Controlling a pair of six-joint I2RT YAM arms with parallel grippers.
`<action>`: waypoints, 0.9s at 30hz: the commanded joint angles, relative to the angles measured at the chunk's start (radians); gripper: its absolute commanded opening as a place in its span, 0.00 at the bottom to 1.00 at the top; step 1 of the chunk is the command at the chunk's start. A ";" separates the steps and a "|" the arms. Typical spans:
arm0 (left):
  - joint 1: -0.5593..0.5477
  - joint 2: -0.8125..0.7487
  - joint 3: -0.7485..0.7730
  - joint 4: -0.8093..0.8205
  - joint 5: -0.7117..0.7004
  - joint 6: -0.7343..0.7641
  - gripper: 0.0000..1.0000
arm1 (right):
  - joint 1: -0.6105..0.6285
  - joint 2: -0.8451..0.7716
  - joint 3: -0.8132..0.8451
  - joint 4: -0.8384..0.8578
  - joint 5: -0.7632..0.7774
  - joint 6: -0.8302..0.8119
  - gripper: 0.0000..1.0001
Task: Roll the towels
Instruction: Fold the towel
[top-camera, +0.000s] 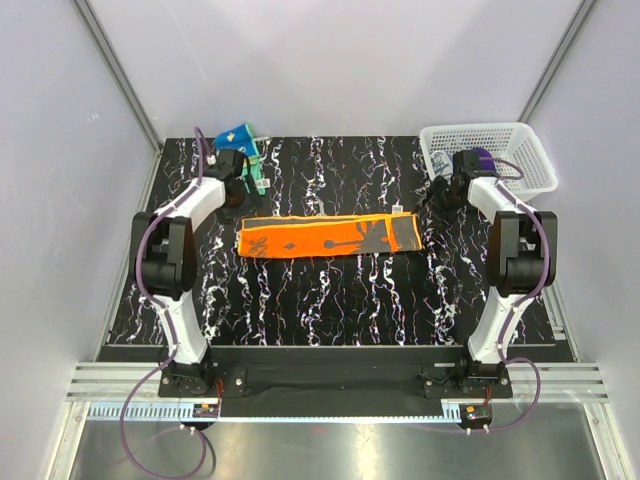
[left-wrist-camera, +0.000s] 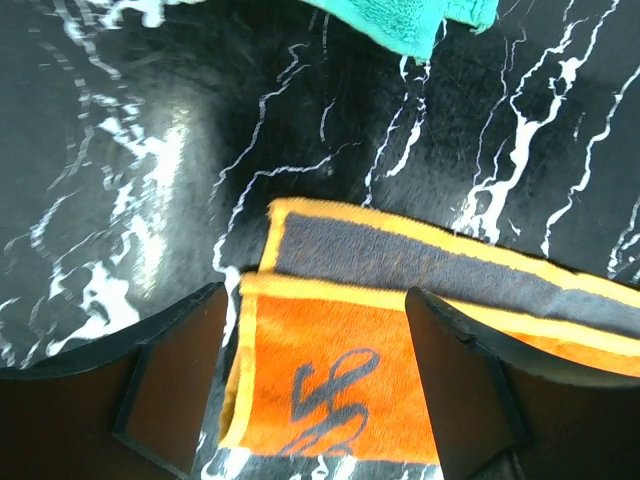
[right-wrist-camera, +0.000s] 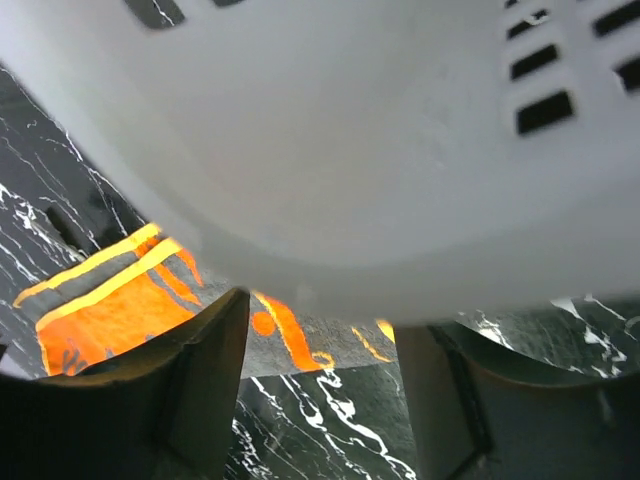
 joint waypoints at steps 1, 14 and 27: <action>0.006 -0.145 -0.012 0.005 -0.029 -0.005 0.78 | 0.007 -0.091 0.037 -0.034 0.065 -0.032 0.66; 0.004 -0.536 -0.627 0.249 0.141 -0.148 0.74 | 0.047 -0.301 -0.279 0.032 0.035 -0.065 0.67; 0.004 -0.381 -0.678 0.358 0.208 -0.226 0.73 | 0.046 -0.272 -0.305 0.038 0.048 -0.091 0.66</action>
